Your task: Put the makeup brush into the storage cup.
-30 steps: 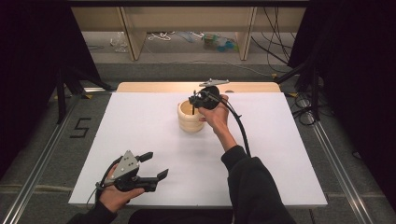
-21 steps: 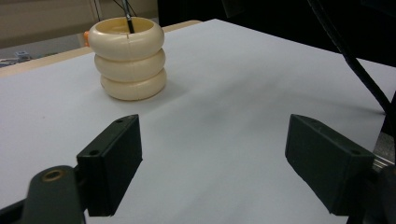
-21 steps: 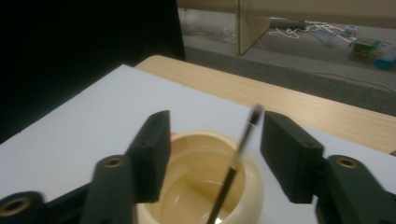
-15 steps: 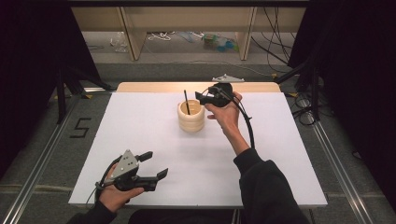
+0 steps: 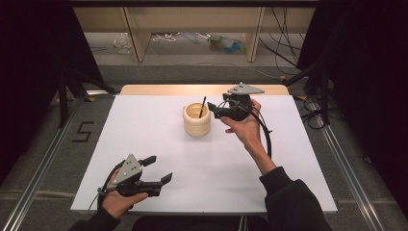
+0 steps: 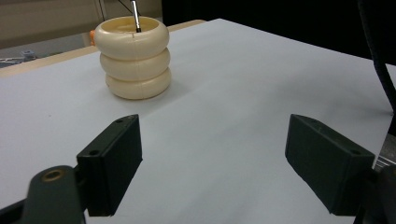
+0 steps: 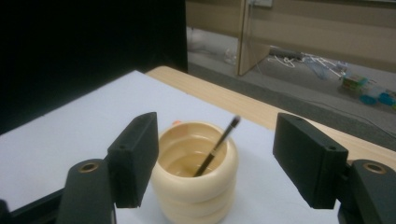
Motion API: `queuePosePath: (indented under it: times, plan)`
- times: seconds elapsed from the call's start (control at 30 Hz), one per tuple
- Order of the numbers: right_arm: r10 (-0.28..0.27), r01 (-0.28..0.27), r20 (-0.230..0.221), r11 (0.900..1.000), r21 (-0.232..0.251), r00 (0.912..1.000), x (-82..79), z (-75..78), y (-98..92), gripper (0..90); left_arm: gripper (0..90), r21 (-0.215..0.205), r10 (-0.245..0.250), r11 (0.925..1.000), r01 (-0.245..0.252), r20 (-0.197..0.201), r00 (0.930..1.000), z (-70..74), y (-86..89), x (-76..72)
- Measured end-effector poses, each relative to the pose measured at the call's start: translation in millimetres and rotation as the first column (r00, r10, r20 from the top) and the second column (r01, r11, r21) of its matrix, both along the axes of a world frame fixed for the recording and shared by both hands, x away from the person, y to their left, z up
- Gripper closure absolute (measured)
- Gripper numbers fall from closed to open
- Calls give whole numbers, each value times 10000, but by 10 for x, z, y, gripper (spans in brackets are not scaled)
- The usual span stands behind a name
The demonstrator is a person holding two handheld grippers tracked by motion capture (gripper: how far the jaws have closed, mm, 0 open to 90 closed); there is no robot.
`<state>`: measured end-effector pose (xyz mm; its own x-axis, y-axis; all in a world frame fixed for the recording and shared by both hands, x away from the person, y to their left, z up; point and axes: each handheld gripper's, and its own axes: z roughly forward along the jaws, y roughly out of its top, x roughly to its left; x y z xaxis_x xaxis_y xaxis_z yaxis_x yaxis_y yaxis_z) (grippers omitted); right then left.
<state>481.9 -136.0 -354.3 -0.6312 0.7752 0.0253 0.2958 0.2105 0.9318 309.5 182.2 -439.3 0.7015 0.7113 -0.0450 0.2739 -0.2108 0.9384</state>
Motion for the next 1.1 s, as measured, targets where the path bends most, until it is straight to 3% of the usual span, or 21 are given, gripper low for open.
queuePosePath:
  times: [0.17,0.3,0.37,0.43,0.63,1.1]
  plan:
    - [247,-247,7,9996,105,9997,-174,35,-46,296,188,-38,-135,9999,134,-65,9999,-4,2,-1]
    - [326,-322,390,9994,-101,9987,-276,14,-126,289,188,-179,-25,9998,23,-105,9999,-9,6,-2]
    - [412,-412,342,9991,-14,9986,-330,-20,-164,287,188,-157,-14,9999,12,-116,9999,-8,12,2]
    - [491,-485,245,9985,-272,9985,-371,-29,-185,279,188,-63,27,10000,-28,-102,9999,0,13,-1]
    - [683,-683,301,9977,-4,9972,-457,-43,-246,272,188,-64,-18,10000,17,-81,10000,2,7,-6]
    - [940,-940,62,9956,-14,9956,-648,-140,-387,245,187,-90,-11,10000,11,18,10000,12,21,0]
